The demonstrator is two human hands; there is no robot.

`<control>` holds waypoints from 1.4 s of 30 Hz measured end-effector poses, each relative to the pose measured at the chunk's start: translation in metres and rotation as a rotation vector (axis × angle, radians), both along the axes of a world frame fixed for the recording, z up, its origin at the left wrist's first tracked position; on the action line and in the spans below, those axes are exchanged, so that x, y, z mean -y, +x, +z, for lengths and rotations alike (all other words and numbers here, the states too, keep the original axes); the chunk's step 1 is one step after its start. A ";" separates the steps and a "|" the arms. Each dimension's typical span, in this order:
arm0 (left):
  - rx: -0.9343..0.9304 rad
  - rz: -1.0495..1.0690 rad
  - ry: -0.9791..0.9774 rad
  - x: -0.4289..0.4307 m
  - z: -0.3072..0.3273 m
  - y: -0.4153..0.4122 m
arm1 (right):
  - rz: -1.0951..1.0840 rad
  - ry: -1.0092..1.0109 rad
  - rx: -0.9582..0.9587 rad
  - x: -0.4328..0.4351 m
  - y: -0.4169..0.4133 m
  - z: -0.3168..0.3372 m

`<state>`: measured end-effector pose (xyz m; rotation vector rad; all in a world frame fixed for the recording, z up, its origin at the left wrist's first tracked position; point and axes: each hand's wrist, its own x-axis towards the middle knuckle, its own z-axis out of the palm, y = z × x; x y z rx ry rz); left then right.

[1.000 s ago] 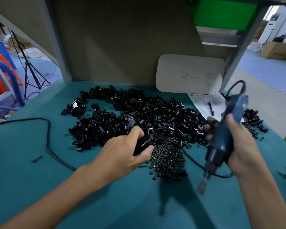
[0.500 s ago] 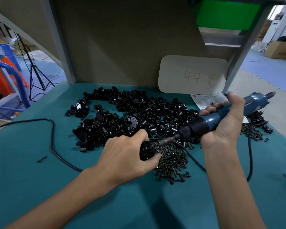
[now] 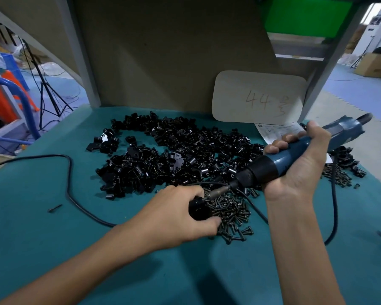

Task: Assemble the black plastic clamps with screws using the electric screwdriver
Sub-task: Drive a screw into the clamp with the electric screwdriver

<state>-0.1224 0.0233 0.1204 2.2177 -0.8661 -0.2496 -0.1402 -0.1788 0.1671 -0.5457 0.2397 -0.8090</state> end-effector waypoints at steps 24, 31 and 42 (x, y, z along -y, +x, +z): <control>0.506 0.181 0.225 0.004 -0.009 0.002 | -0.162 0.026 -0.197 -0.008 -0.003 -0.006; 0.500 0.191 0.223 0.003 -0.011 0.002 | -0.160 0.027 -0.202 -0.011 0.000 -0.005; 0.503 0.195 0.218 0.002 -0.014 0.003 | -0.146 0.029 -0.217 -0.013 0.001 -0.011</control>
